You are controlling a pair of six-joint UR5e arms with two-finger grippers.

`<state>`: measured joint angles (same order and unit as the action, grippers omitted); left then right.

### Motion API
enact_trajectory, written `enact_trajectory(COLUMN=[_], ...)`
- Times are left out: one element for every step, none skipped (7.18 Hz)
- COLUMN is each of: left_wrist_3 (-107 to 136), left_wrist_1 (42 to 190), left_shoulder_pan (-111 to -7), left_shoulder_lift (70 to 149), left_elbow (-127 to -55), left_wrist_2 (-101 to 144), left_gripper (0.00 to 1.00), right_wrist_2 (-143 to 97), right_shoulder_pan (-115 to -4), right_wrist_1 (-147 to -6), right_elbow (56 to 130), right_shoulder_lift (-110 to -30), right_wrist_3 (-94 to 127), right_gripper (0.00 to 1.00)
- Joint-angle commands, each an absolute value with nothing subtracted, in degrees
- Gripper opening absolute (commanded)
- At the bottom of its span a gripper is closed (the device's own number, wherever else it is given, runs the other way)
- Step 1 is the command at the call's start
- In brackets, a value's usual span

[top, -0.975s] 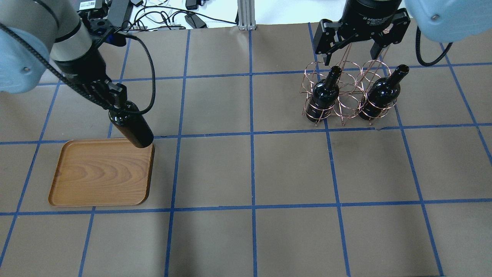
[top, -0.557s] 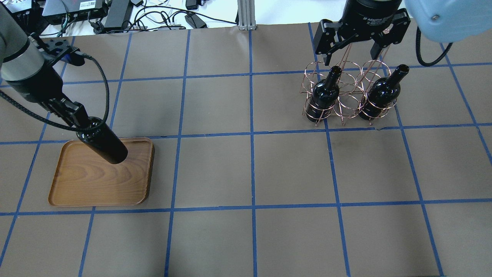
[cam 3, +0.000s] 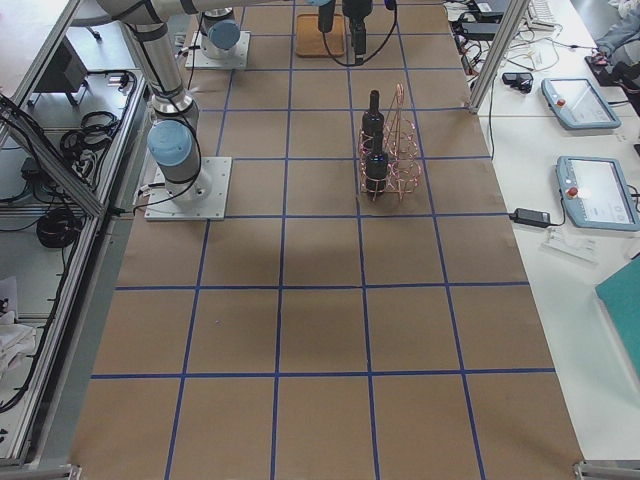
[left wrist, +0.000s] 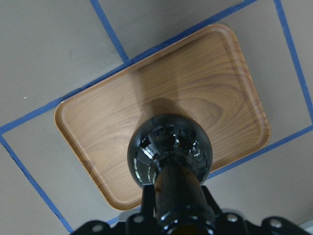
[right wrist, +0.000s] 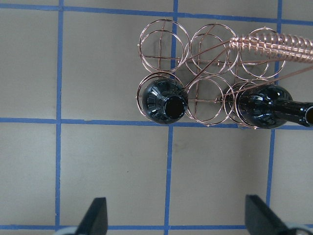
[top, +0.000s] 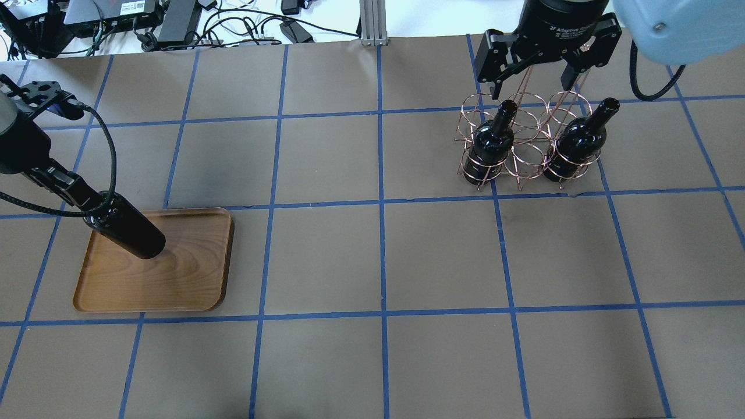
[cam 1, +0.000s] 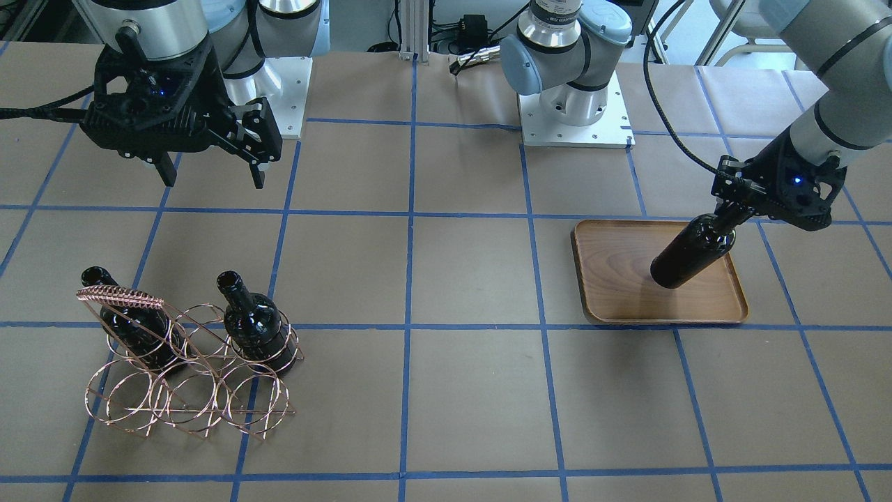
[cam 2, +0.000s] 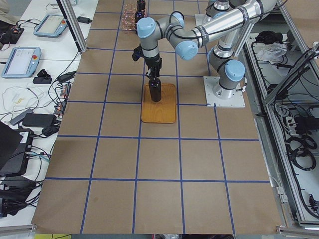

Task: Take wine from basket and place on tray
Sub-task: 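Tilt and lay the bottle down on the wooden tray, open left gripper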

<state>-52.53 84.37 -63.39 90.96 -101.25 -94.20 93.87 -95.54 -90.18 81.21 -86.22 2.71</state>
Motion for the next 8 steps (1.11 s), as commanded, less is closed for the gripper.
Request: enact_trajectory(left_wrist_3=[-52.8, -52.6, -52.6, -52.8, -52.8, -51.9, -51.3, -51.1], left_wrist_1=[84.0, 84.0, 84.0, 84.0, 84.0, 84.1, 84.1, 84.4], left_shoulder_pan=[-62.9, -62.9, -62.9, -62.9, -62.9, -62.9, -62.9, -63.0], left_shoulder_lift=[91.5, 91.6, 91.8, 91.5, 91.7, 91.7, 91.6, 91.0], left_elbow=[-102.3, -102.4, -102.5, -102.4, -102.4, -102.4, -102.4, -102.3], left_wrist_2=[-94.5, -94.4, -94.5, -94.6, -94.6, -94.7, -94.7, -94.7], left_gripper=[0.0, 0.0, 0.0, 0.0, 0.12, 0.45, 0.81, 0.99], right_wrist_2=[93.9, 93.9, 93.9, 93.9, 93.9, 93.9, 93.9, 93.9], right_shoulder_pan=[-95.5, -95.5, -95.5, -95.5, -95.5, -95.5, -95.6, -95.6], right_wrist_1=[-90.2, -90.2, -90.2, -90.2, -90.2, -90.2, -90.1, -90.2], right_elbow=[81.2, 81.2, 81.2, 81.2, 81.2, 81.2, 81.2, 81.4], right_shoulder_lift=[-86.2, -86.2, -86.2, -86.2, -86.2, -86.2, -86.2, -86.2], right_wrist_3=[2.6, 2.7, 2.6, 2.7, 2.7, 2.7, 2.7, 2.7], right_gripper=[1.0, 1.0, 1.0, 1.0, 1.0, 1.0, 1.0, 1.0])
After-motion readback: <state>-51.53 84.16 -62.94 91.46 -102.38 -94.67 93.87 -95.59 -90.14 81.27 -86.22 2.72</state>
